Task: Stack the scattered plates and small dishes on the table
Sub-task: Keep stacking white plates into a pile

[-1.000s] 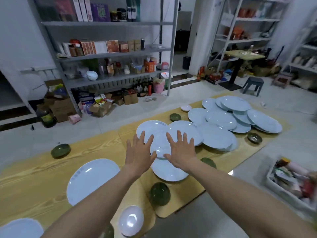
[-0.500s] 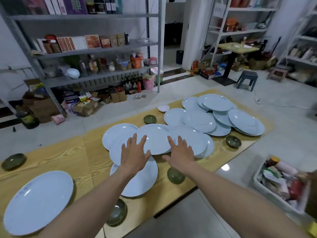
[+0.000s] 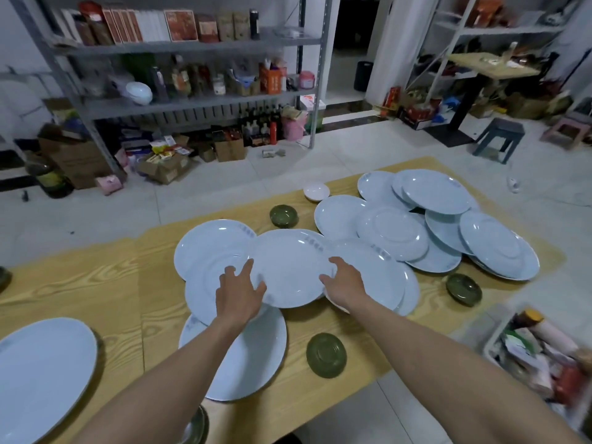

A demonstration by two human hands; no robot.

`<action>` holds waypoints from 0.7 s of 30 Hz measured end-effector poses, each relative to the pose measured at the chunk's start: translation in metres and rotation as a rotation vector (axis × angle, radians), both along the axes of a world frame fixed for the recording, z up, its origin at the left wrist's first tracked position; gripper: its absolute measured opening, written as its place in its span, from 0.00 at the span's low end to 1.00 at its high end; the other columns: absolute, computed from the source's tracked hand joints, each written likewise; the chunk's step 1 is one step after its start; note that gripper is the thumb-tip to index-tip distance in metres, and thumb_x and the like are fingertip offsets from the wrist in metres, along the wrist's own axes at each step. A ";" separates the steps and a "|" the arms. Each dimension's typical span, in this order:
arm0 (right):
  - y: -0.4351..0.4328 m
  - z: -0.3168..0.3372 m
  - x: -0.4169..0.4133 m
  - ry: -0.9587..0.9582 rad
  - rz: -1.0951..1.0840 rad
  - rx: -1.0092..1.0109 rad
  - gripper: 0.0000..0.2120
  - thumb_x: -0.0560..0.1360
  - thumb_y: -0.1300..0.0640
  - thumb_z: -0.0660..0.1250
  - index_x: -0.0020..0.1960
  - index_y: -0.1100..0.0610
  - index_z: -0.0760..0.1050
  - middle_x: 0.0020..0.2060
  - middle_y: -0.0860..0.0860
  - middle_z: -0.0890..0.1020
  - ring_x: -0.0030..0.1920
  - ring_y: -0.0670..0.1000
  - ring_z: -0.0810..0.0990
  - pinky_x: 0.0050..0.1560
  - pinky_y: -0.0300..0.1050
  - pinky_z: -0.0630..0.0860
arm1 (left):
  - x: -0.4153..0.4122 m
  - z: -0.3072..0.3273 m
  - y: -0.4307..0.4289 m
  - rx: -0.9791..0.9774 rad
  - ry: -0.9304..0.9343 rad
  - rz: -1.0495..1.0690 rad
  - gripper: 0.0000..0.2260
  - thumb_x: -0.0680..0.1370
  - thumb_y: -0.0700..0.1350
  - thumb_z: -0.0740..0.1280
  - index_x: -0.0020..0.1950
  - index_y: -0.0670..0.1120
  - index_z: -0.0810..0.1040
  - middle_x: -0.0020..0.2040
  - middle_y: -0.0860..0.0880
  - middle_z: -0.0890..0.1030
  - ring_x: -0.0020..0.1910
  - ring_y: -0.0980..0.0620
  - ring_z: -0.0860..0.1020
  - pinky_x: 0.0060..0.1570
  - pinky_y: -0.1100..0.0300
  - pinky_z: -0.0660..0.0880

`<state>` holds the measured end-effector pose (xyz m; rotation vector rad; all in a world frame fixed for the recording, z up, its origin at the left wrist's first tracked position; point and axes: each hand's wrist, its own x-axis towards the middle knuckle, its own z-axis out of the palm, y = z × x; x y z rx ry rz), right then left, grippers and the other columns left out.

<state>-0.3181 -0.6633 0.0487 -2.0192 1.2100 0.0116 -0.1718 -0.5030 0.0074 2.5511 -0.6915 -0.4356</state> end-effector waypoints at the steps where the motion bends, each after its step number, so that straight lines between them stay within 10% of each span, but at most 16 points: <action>1: -0.005 -0.004 0.002 -0.011 -0.024 0.031 0.26 0.80 0.54 0.65 0.76 0.55 0.63 0.71 0.57 0.70 0.71 0.57 0.68 0.69 0.46 0.64 | 0.002 -0.005 -0.001 -0.006 0.036 0.031 0.27 0.80 0.55 0.63 0.78 0.55 0.60 0.72 0.42 0.64 0.71 0.41 0.64 0.65 0.46 0.69; 21: -0.037 -0.053 0.027 -0.178 -0.249 0.280 0.28 0.76 0.66 0.64 0.74 0.51 0.65 0.67 0.56 0.73 0.63 0.60 0.75 0.60 0.61 0.77 | 0.012 -0.021 0.002 -0.040 0.043 0.103 0.27 0.79 0.56 0.64 0.77 0.55 0.62 0.73 0.44 0.65 0.70 0.45 0.66 0.62 0.51 0.72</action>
